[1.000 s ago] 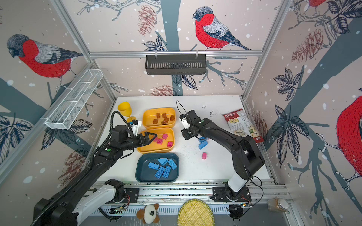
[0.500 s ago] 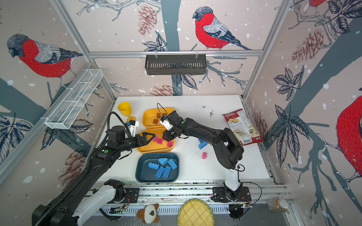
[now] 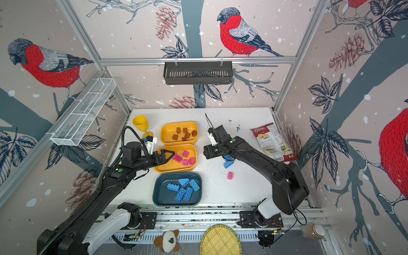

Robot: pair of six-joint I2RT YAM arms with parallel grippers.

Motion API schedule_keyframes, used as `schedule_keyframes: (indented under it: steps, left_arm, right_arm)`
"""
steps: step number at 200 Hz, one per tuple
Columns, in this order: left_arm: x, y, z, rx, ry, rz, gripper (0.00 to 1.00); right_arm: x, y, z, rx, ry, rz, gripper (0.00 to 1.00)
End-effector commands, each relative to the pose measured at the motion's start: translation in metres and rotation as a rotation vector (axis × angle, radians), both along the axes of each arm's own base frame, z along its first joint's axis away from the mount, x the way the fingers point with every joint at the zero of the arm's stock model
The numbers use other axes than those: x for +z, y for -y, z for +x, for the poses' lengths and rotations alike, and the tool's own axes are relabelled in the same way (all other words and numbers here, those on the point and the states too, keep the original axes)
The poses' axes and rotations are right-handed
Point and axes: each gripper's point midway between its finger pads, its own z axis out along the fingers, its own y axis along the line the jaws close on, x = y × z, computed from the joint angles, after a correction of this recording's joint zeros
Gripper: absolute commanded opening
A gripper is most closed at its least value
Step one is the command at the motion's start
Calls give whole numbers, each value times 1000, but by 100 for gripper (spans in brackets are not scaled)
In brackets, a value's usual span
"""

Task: Sort the legos into containers by color
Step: Place the lego in the container, then pick up the lego from the bottom-center of the table.

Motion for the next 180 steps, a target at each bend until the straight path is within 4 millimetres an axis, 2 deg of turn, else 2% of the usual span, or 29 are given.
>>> schedule_keyframes:
  steps: [1, 30, 74, 116, 148, 180]
  left_arm:
    - [9, 4, 4, -26, 40, -15, 97]
    - [10, 5, 6, -36, 43, -15, 97]
    - [6, 6, 7, -42, 37, -9, 97]
    - [3, 7, 7, -48, 37, -7, 97]
    - [2, 6, 7, -49, 35, -5, 97]
    - [1, 5, 5, -44, 34, -4, 97]
  right_arm:
    - [-14, 43, -15, -214, -89, -2, 80]
    - [-32, 76, -34, -371, -165, 7, 80]
    - [-56, 98, -63, -464, -222, -84, 78]
    - [-82, 88, -74, -459, -260, -83, 70]
    - [-105, 89, -77, -466, -288, -120, 55]
    - [-114, 90, -78, -458, -295, -157, 43]
